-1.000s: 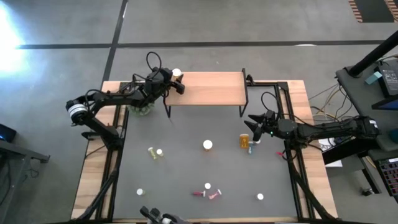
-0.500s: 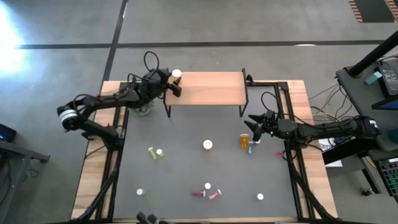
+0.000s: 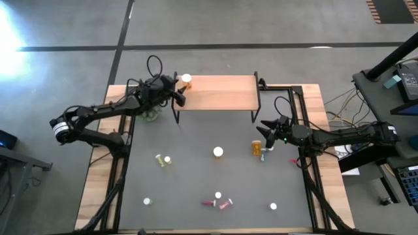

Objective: Pick and place medicine bottles onto shelf by color
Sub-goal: Put the top yellow pill bottle to the right of the orange pill bottle on the shelf

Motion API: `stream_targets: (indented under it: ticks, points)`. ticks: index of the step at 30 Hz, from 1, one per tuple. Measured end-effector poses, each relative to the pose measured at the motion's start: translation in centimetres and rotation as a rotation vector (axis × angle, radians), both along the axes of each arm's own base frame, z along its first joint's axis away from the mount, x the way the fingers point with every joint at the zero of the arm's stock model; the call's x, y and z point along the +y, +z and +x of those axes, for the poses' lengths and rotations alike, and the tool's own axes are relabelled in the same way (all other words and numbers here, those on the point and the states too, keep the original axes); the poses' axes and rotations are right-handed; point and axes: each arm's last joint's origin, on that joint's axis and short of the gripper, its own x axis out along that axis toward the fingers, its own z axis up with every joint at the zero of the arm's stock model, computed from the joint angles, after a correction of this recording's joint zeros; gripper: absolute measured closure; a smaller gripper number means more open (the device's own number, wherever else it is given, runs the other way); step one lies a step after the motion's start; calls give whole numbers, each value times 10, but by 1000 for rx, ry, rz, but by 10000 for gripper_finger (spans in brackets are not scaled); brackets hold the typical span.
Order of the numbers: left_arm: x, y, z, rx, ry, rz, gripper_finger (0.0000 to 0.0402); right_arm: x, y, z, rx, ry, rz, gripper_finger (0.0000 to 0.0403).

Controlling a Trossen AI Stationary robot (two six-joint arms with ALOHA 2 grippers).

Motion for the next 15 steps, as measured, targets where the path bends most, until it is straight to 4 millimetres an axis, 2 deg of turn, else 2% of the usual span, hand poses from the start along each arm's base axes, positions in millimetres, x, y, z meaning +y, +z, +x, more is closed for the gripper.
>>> stream_targets:
  ticks: [8, 15]
  points:
    - [-24, 15, -8, -6, -90, -11, 168, 0, 0, 0, 0, 0, 0, 179]
    - [-31, 12, -5, 9, -291, -56, 168, 0, 0, 0, 0, 0, 0, 179]
